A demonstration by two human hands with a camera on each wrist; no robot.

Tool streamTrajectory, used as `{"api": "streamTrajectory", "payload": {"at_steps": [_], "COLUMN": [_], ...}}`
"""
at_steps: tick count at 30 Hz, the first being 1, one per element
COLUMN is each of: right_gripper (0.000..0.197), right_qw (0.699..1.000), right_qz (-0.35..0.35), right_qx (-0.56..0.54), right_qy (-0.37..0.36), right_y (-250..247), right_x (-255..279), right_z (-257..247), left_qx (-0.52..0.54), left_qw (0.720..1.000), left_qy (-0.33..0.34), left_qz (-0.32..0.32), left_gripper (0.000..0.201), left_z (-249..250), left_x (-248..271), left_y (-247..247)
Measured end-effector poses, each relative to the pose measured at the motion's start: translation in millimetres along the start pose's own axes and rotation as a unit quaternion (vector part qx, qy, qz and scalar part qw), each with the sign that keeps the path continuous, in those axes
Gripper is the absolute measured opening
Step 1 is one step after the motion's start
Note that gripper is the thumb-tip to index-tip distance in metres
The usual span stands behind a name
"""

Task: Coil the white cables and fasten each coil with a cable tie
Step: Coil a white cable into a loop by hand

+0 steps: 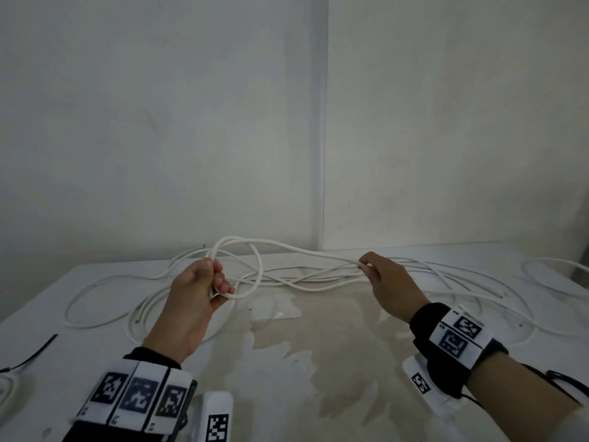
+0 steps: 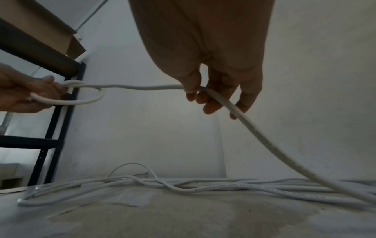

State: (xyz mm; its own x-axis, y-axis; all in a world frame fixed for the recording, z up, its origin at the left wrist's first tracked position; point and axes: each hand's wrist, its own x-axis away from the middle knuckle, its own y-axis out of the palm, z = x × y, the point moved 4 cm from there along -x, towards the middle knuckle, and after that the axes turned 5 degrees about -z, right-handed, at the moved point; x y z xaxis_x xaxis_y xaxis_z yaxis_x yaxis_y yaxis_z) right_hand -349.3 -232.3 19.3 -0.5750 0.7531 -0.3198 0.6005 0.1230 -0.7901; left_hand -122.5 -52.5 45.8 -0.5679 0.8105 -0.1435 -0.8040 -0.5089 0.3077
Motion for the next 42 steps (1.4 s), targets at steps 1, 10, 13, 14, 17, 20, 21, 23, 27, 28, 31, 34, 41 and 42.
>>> {"api": "streamTrajectory", "payload": {"at_steps": [1, 10, 13, 14, 17, 20, 21, 23, 27, 28, 31, 34, 41, 42], "right_gripper": [0.020, 0.028, 0.023, 0.021, 0.009, 0.013, 0.015, 0.010, 0.004, 0.006, 0.019, 0.015, 0.021, 0.018], "right_qw": [1.000, 0.973, 0.959, 0.947, 0.920, 0.906, 0.903, 0.903, 0.921, 0.928, 0.947, 0.954, 0.955, 0.957], "right_qz": [-0.004, -0.124, -0.091, -0.051, 0.004, 0.034, 0.040, 0.041, 0.026, 0.015, -0.028, -0.046, -0.075, -0.092], "right_qx": [0.025, 0.147, 0.164, 0.184, 0.181, 0.157, 0.151, 0.129, 0.064, 0.050, -0.023, -0.078, -0.132, -0.131], "right_qy": [-0.011, -0.126, -0.213, -0.257, -0.348, -0.393, -0.400, -0.408, -0.384, -0.369, -0.318, -0.287, -0.256, -0.243], "right_y": [4, 54, 61, 61, 59, 53, 50, 46, 41, 40, 35, 28, 24, 25], "right_x": [-2, 2, 12, 13, 20, 23, 23, 23, 20, 18, 15, 12, 13, 13], "right_z": [-3, -27, -49, -55, -75, -88, -92, -99, -102, -102, -99, -96, -91, -91], "left_qx": [-0.005, -0.177, -0.260, -0.275, -0.296, -0.309, -0.317, -0.334, -0.363, -0.367, -0.332, -0.286, -0.251, -0.250], "left_qw": [1.000, 0.981, 0.960, 0.956, 0.950, 0.947, 0.944, 0.937, 0.921, 0.918, 0.925, 0.934, 0.928, 0.927], "left_qy": [0.006, 0.084, 0.103, 0.103, 0.091, 0.070, 0.063, 0.053, 0.039, 0.026, -0.030, -0.060, -0.115, -0.124], "left_qz": [0.004, 0.007, -0.009, -0.016, -0.033, -0.054, -0.064, -0.090, -0.135, -0.146, -0.180, -0.204, -0.251, -0.252], "left_gripper": [0.033, 0.031, 0.032, 0.032, 0.031, 0.030, 0.029, 0.029, 0.036, 0.036, 0.038, 0.038, 0.038, 0.039], "left_z": [1, -6, -12, -14, -20, -27, -30, -34, -38, -40, -45, -41, -34, -34], "left_x": [0, -2, -4, -5, -7, -7, -6, -5, -1, 0, 2, 6, 15, 16], "left_y": [-1, 7, 14, 16, 21, 27, 30, 36, 44, 45, 47, 51, 52, 53]}}
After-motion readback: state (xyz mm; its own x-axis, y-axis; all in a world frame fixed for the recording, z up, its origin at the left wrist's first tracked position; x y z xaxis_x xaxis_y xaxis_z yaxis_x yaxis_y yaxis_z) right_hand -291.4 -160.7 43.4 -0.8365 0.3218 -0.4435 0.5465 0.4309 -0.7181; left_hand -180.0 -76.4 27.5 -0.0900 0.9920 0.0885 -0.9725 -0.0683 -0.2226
